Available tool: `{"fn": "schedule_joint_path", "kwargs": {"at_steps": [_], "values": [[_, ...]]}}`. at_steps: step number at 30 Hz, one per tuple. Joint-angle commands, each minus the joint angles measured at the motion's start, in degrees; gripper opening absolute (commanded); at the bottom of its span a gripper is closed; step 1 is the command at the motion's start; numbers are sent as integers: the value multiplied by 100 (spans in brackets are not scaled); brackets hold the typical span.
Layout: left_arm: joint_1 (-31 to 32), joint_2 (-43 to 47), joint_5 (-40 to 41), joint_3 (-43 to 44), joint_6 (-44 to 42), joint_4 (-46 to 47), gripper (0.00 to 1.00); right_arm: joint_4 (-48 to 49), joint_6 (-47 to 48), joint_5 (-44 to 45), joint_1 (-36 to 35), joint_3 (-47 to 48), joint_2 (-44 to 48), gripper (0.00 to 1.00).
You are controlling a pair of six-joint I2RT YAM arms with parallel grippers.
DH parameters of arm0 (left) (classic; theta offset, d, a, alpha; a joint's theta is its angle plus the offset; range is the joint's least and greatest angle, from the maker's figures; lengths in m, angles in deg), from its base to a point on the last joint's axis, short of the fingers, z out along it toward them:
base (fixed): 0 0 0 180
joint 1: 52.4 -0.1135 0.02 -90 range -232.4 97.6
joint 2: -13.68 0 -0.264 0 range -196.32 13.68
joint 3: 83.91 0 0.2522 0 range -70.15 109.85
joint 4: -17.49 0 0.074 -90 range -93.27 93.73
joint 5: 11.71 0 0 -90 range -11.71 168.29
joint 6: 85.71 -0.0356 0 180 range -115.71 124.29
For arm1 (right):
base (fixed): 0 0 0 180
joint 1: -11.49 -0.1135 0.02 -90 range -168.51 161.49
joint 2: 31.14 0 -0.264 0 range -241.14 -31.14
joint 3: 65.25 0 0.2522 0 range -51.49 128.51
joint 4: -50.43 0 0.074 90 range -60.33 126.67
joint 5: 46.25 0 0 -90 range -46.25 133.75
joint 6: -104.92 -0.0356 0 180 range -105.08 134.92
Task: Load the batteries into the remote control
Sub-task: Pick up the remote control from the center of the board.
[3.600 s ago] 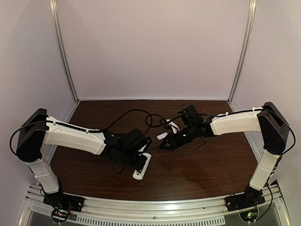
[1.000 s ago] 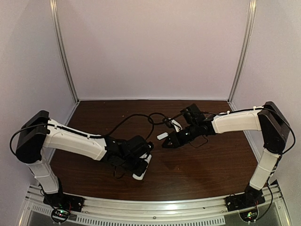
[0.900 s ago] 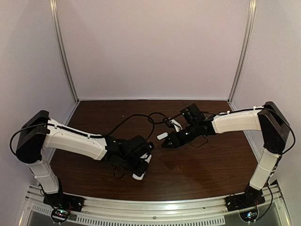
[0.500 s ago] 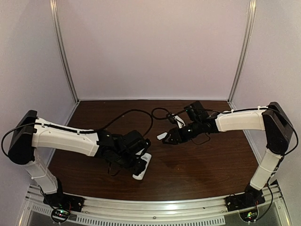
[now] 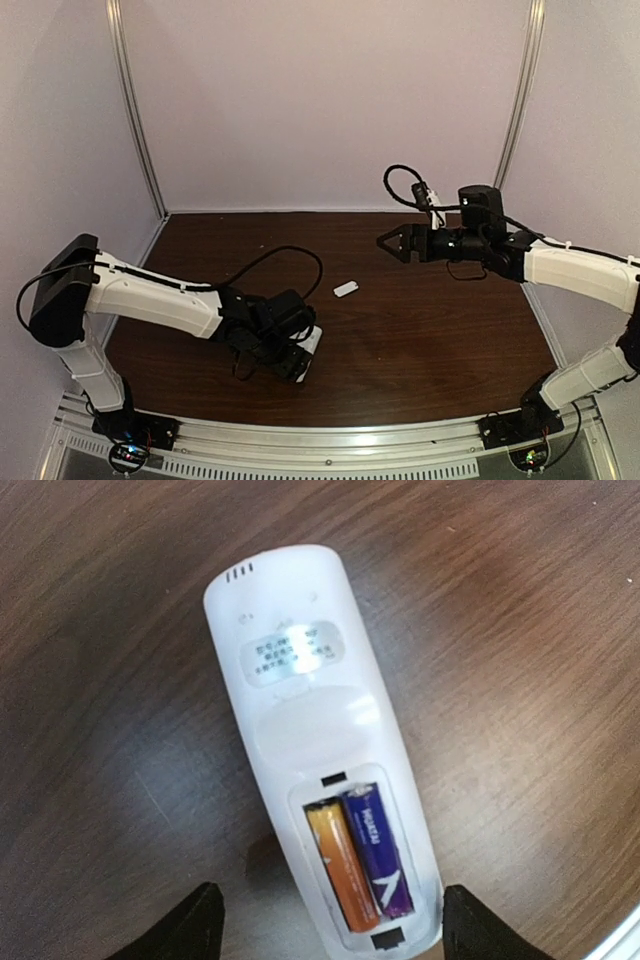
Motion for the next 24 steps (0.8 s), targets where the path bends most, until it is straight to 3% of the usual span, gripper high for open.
{"fn": "schedule_joint_path", "kwargs": {"at_steps": [1, 9, 16, 20, 24], "values": [[-116, -295, -125, 92, 91, 239, 77, 387, -250, 459, 187, -302, 394, 100], [-129, -915, -185, 521, -19, 93, 72, 903, -498, -267, 316, -697, 331, 100], [-147, -905, -272, 515, -157, 37, 45, 1151, -753, -1055, 328, -754, -63, 100], [-152, -762, -247, 517, -482, 91, 41, 1363, -1018, -1796, 325, -748, -493, 99], [-141, -389, -141, 409, -901, 316, 36, 1297, -1108, -1982, 326, -821, -617, 98]]}}
